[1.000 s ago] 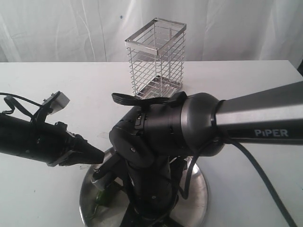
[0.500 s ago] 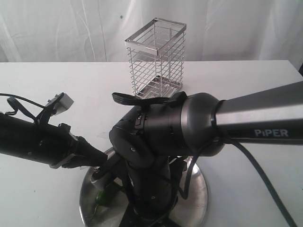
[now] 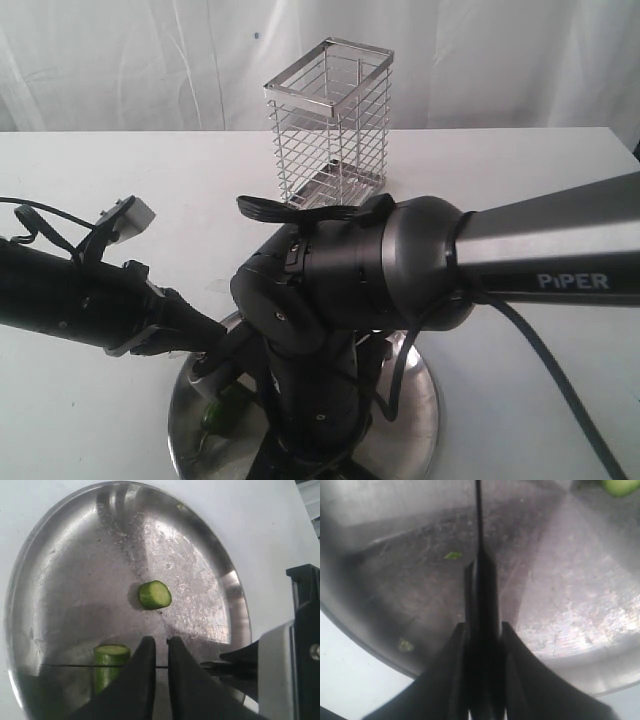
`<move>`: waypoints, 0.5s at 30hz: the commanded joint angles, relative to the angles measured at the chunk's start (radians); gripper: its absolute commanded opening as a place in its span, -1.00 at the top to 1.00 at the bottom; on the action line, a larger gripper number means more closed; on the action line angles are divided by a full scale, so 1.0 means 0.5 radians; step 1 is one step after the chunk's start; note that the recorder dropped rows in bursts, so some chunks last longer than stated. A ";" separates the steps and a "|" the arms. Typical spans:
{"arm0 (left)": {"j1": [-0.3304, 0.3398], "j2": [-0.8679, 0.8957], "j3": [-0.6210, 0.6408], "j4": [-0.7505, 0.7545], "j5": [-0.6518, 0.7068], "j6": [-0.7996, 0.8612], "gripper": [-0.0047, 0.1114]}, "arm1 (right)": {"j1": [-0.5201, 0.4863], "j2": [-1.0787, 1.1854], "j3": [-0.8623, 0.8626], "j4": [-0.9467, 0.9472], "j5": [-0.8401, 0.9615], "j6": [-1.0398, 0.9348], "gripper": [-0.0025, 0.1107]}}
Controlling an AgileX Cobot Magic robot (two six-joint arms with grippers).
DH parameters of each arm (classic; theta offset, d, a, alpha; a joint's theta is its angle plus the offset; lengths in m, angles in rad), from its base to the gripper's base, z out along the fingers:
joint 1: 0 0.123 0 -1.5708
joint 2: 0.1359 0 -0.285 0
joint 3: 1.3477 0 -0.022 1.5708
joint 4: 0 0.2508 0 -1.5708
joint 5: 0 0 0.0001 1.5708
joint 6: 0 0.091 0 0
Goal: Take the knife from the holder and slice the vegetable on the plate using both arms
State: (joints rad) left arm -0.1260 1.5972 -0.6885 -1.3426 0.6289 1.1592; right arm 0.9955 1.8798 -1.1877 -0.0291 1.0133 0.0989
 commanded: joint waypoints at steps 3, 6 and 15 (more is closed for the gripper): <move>-0.006 -0.025 0.000 -0.034 0.025 0.013 0.65 | 0.001 -0.005 0.005 -0.007 -0.050 0.018 0.96; -0.006 -0.025 0.000 -0.034 0.025 0.013 0.65 | 0.001 -0.005 0.005 -0.007 -0.061 0.018 0.96; -0.006 -0.025 0.000 -0.034 0.025 0.013 0.65 | 0.001 0.084 0.005 -0.007 -0.048 0.018 0.96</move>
State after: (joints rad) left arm -0.1260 1.5972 -0.6885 -1.3426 0.6289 1.1610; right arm 0.9955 1.9124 -1.1877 -0.0291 0.9842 0.1048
